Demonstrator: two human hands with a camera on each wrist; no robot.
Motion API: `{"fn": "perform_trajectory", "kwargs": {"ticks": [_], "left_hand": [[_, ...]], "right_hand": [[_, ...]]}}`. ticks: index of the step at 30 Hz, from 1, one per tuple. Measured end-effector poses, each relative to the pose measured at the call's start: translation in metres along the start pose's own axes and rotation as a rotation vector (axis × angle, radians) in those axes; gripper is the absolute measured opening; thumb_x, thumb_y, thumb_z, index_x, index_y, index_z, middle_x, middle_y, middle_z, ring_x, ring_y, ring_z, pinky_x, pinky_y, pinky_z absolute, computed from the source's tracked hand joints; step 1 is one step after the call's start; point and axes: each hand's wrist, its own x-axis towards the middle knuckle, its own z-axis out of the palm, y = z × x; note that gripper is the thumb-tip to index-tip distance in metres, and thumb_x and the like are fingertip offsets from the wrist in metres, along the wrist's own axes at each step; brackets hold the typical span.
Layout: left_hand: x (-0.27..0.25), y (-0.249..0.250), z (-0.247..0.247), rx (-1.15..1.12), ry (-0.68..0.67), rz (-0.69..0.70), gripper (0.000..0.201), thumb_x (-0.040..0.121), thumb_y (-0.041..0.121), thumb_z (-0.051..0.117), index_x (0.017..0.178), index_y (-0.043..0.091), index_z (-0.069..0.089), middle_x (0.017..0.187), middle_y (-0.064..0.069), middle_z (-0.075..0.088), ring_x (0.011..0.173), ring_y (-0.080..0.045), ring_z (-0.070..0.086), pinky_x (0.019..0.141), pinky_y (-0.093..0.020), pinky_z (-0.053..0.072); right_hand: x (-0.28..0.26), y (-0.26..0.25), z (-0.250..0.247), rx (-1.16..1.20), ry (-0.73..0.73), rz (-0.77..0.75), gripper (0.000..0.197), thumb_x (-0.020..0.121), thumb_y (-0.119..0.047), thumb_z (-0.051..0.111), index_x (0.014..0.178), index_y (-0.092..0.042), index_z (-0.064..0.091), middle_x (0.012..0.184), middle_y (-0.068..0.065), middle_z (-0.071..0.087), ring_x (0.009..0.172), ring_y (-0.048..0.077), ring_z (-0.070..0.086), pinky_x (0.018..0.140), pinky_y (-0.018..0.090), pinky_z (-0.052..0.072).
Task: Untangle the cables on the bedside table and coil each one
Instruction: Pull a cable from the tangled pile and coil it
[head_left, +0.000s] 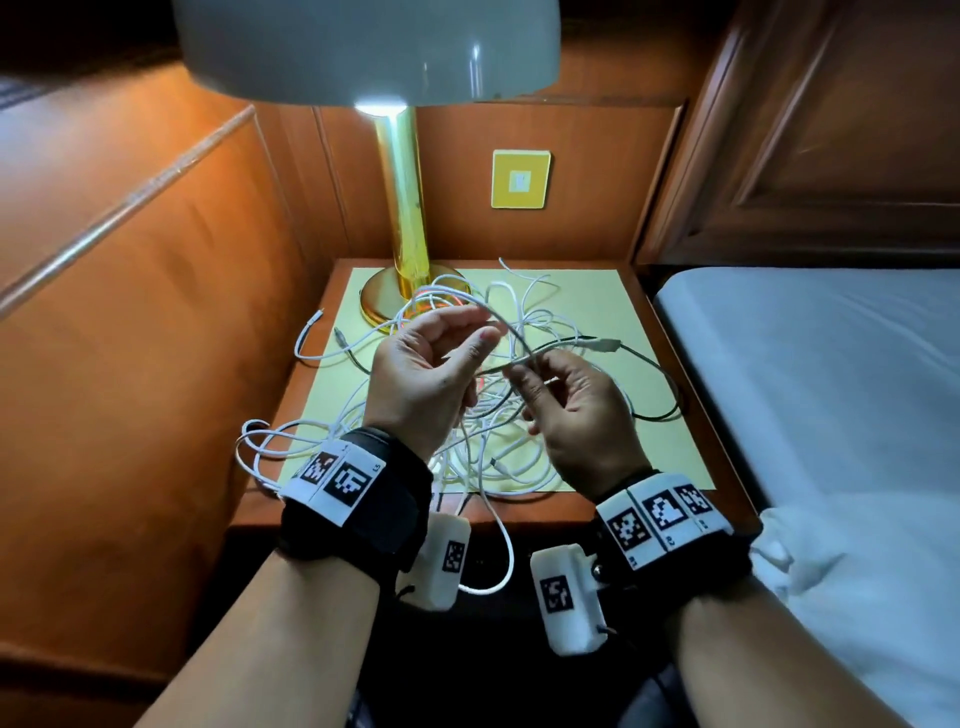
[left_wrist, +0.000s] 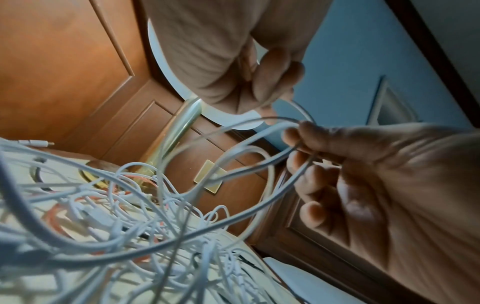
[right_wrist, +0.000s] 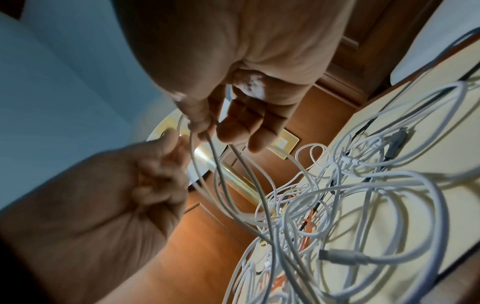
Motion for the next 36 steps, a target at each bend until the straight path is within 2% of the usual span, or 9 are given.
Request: {"fn": "perform_trajectory", "kwargs": {"ticks": [3, 6, 10, 17, 22, 25, 29, 33, 36], "left_hand": [[0.006, -0.007, -0.015, 0.162, 0.101, 0.068, 0.008, 0.091, 0.01, 0.07, 0.1, 0.01, 0.072, 0.089, -0.01, 0.074, 0.043, -0.011, 0.051, 0.04, -0.019, 0.041], [0.011, -0.013, -0.027, 0.305, 0.143, 0.083, 0.007, 0.09, 0.016, 0.073, 0.094, 0.021, 0.07, 0.087, 0.001, 0.071, 0.066, -0.015, 0.065, 0.054, -0.025, 0.051], [0.008, -0.02, -0.032, 0.669, -0.09, -0.027, 0.022, 0.085, 0.029, 0.078, 0.101, 0.021, 0.064, 0.094, 0.006, 0.068, 0.082, -0.013, 0.066, 0.071, -0.03, 0.055], [-0.001, -0.031, -0.03, 0.914, -0.304, -0.064, 0.039, 0.083, 0.04, 0.078, 0.114, 0.022, 0.064, 0.104, 0.007, 0.065, 0.081, -0.004, 0.059, 0.065, -0.011, 0.042], [-0.004, -0.034, -0.02, 0.837, -0.317, -0.059, 0.032, 0.089, 0.028, 0.074, 0.12, 0.023, 0.067, 0.108, 0.01, 0.07, 0.085, -0.012, 0.062, 0.082, -0.029, 0.051], [-0.001, -0.038, -0.018, 0.781, -0.225, -0.003, 0.011, 0.091, 0.018, 0.071, 0.1, 0.02, 0.076, 0.092, 0.004, 0.075, 0.082, -0.014, 0.068, 0.083, -0.036, 0.057], [0.009, -0.03, -0.028, 0.803, 0.002, 0.136, 0.012, 0.093, 0.024, 0.07, 0.095, 0.015, 0.077, 0.085, 0.001, 0.072, 0.07, -0.007, 0.061, 0.066, -0.015, 0.05], [0.016, -0.027, -0.042, 0.788, 0.13, 0.295, 0.01, 0.092, 0.023, 0.069, 0.096, 0.015, 0.075, 0.086, -0.002, 0.072, 0.078, -0.021, 0.067, 0.072, -0.033, 0.057], [0.016, -0.024, -0.045, 0.781, 0.218, 0.42, 0.009, 0.091, 0.017, 0.069, 0.097, 0.013, 0.075, 0.09, -0.004, 0.072, 0.078, -0.022, 0.066, 0.073, -0.034, 0.056]], "right_hand": [[0.006, 0.003, -0.009, 0.082, 0.063, 0.088, 0.017, 0.1, -0.028, 0.058, 0.093, -0.015, 0.066, 0.081, 0.013, 0.066, 0.062, 0.016, 0.058, 0.06, 0.036, 0.056], [0.011, 0.006, -0.02, 0.164, 0.138, 0.126, 0.018, 0.103, -0.023, 0.052, 0.09, -0.016, 0.062, 0.08, 0.0, 0.065, 0.066, 0.013, 0.058, 0.062, 0.036, 0.056], [0.018, 0.012, -0.03, 0.327, 0.24, 0.181, 0.024, 0.106, -0.021, 0.046, 0.085, -0.018, 0.06, 0.08, 0.002, 0.067, 0.066, 0.017, 0.062, 0.067, 0.034, 0.056], [0.02, 0.01, -0.038, 0.566, 0.323, 0.222, 0.029, 0.105, -0.017, 0.046, 0.082, -0.017, 0.063, 0.08, 0.006, 0.071, 0.07, 0.017, 0.068, 0.075, 0.034, 0.055], [0.017, -0.006, -0.033, 0.765, 0.245, 0.252, 0.026, 0.107, -0.014, 0.04, 0.087, -0.012, 0.057, 0.082, 0.007, 0.074, 0.073, 0.02, 0.071, 0.073, 0.027, 0.058], [0.017, -0.009, -0.03, 0.843, 0.225, 0.275, 0.024, 0.107, -0.014, 0.039, 0.089, -0.01, 0.055, 0.084, 0.011, 0.074, 0.075, 0.023, 0.073, 0.075, 0.029, 0.059], [0.017, -0.007, -0.035, 0.855, 0.264, 0.291, 0.023, 0.107, -0.015, 0.039, 0.091, -0.011, 0.054, 0.085, 0.011, 0.074, 0.077, 0.023, 0.074, 0.079, 0.032, 0.06], [0.016, -0.007, -0.036, 0.848, 0.273, 0.3, 0.023, 0.108, -0.017, 0.038, 0.09, -0.012, 0.053, 0.086, 0.011, 0.074, 0.078, 0.023, 0.074, 0.082, 0.034, 0.059], [0.016, -0.008, -0.036, 0.843, 0.278, 0.303, 0.022, 0.108, -0.017, 0.038, 0.091, -0.012, 0.052, 0.086, 0.011, 0.073, 0.078, 0.023, 0.074, 0.081, 0.033, 0.059]]}}
